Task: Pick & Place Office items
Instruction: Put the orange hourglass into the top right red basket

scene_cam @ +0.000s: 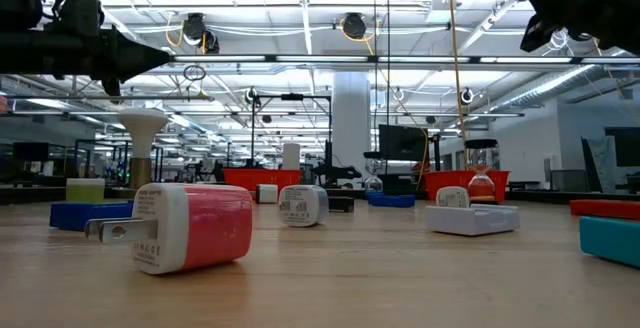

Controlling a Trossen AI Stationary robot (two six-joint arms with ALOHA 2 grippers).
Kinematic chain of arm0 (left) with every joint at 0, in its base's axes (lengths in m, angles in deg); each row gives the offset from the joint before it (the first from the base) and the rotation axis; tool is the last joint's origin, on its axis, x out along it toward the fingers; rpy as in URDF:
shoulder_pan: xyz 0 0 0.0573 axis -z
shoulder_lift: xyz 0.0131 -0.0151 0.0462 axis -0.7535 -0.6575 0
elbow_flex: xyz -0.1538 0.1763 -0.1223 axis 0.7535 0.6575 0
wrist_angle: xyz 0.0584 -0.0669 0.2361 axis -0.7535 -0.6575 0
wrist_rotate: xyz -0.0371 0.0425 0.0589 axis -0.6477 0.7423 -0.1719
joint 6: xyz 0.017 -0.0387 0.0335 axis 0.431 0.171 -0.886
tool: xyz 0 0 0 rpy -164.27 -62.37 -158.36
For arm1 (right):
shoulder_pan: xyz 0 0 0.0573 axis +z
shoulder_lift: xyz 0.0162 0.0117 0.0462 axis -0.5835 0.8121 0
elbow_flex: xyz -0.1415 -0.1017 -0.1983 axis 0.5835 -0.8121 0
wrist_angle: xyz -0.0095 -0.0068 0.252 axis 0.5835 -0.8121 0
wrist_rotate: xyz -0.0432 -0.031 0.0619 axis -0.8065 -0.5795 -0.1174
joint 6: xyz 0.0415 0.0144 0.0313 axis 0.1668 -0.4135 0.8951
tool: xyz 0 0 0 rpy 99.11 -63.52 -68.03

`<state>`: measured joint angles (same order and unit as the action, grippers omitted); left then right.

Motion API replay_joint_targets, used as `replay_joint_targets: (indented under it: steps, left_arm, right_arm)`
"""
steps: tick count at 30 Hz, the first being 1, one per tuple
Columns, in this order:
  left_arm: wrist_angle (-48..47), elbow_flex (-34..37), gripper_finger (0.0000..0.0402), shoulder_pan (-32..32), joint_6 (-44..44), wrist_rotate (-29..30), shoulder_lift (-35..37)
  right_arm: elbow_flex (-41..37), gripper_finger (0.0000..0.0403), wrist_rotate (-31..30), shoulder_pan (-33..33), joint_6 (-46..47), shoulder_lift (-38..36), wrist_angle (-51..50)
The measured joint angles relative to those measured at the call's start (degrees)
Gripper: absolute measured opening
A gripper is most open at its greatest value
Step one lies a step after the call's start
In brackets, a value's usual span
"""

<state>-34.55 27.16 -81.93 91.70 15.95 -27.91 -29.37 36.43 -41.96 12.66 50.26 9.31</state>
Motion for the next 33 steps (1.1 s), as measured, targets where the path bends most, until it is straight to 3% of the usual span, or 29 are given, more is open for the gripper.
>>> replay_joint_targets:
  steps: [7, 13, 19, 26, 33]
  left_arm:
    - [1.6, 0.0, 0.0026, 0.0, 0.3, 0.0, 0.0]
    - [2.6, 0.0, 0.0026, 0.0, 5.1, -0.3, -0.1]
    - [2.6, 0.0, 0.0026, 1.0, 5.7, -2.1, -0.1]
    - [1.5, 0.0, 0.0026, 1.6, 6.1, -2.0, -0.2]
    - [-0.4, 0.0, 0.0026, 1.6, 4.7, -1.9, -2.3]
  right_arm:
    - [0.0, 0.0, -1.1, 0.0, 1.6, 2.3, 2.0]
    - [3.4, 0.0, -13.1, 0.0, -0.2, 8.7, 0.2]
    - [11.5, 0.0, -21.1, 0.0, 2.2, 19.5, -10.1]
    - [25.2, 0.0003, -27.5, 0.0, 10.4, 31.8, -34.2]
    - [32.2, 0.004, -27.5, 0.0, 16.7, 38.9, -47.3]
